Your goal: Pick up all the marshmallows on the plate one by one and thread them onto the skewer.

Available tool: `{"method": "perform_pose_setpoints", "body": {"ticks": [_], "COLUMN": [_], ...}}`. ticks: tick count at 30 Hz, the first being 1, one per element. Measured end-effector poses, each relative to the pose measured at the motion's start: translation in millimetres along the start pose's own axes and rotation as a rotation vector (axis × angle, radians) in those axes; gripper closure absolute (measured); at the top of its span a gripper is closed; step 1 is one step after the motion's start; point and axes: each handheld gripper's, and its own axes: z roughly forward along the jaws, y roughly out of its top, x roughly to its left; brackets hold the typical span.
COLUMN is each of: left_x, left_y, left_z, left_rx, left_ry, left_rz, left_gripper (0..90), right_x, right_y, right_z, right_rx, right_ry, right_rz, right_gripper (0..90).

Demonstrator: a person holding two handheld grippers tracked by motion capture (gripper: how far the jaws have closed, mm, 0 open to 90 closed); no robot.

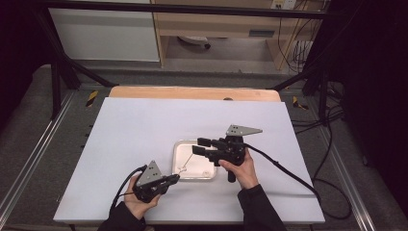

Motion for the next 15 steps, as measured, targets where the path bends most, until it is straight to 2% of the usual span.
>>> {"method": "perform_pose_setpoints", "body": {"ticks": [2,5,15], "left_x": [-0.1,0.0,-0.8], "left_y": [0.3,0.2,-0.9], "left_z": [-0.6,-0.8,0.7], "left_rx": [-0.003,-0.001,0.016], "left_ry": [0.0,0.005,0.011], "left_rz": [0.0,0.001,0.004], "left_gripper": [88.7,88.7,88.7], "right_x": [-1.0,-1.0,3.9], "right_y": [-1.6,-5.7,-14.8], "right_z": [1.9,5.6,10.8], "right_rx": [0.01,0.023,0.019], "right_ry": [0.005,0.018,0.043], "right_rz": [0.0,0.001,-0.001], "right_gripper": [68.8,75.3,80.2]}}
